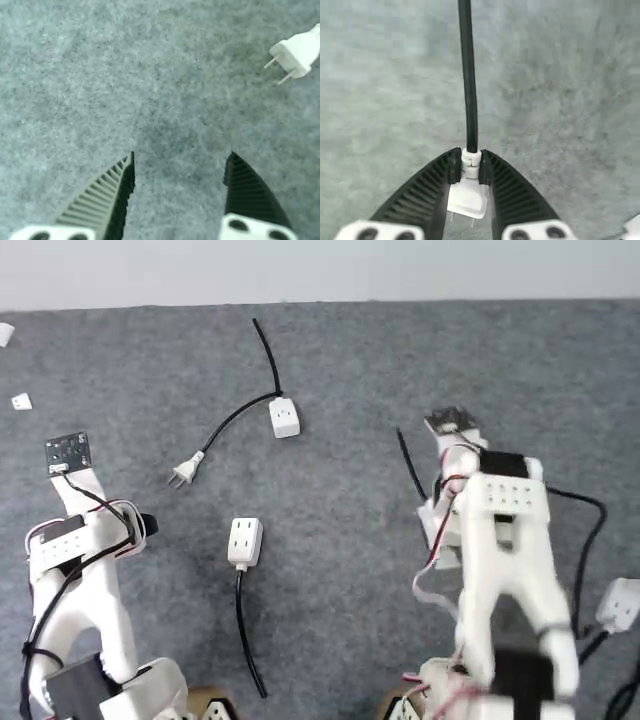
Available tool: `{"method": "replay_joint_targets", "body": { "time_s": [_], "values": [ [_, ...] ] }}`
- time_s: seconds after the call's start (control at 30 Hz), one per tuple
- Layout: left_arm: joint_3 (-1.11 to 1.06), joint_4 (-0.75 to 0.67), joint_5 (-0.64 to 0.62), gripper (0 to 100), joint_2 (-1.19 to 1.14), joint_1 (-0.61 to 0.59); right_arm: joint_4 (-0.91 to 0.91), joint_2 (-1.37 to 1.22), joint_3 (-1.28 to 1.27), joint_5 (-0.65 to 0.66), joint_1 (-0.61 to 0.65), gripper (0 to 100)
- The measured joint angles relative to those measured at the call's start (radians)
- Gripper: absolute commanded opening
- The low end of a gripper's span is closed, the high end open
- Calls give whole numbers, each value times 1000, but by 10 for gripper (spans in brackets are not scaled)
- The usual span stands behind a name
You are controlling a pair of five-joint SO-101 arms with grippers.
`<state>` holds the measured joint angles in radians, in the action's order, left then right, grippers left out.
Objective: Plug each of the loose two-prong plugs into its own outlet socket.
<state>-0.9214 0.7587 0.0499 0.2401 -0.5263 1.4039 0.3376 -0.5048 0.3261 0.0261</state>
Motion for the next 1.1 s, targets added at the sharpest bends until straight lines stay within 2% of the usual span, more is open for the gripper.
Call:
{"method": "replay_joint_targets", "body": {
  "time_s": [0.17,0.27,0.43,0.57,0.73,0.93,1.1],
  "values": [
    [2,41,0,276,0,5,32,324,11,-5,247,9],
    [2,43,20,246,0,49,2,436,11,-5,393,9],
    [-9,43,224,81,0,143,-101,463,3,-5,597,9],
    [-23,68,344,76,0,207,-222,456,-68,-5,726,9],
    [-28,97,413,76,0,239,-388,390,-155,-9,781,9],
    [-44,140,509,76,0,299,-609,316,-292,-141,783,9],
    [-112,143,554,76,69,331,-680,298,-304,-158,799,9]
  ]
}}
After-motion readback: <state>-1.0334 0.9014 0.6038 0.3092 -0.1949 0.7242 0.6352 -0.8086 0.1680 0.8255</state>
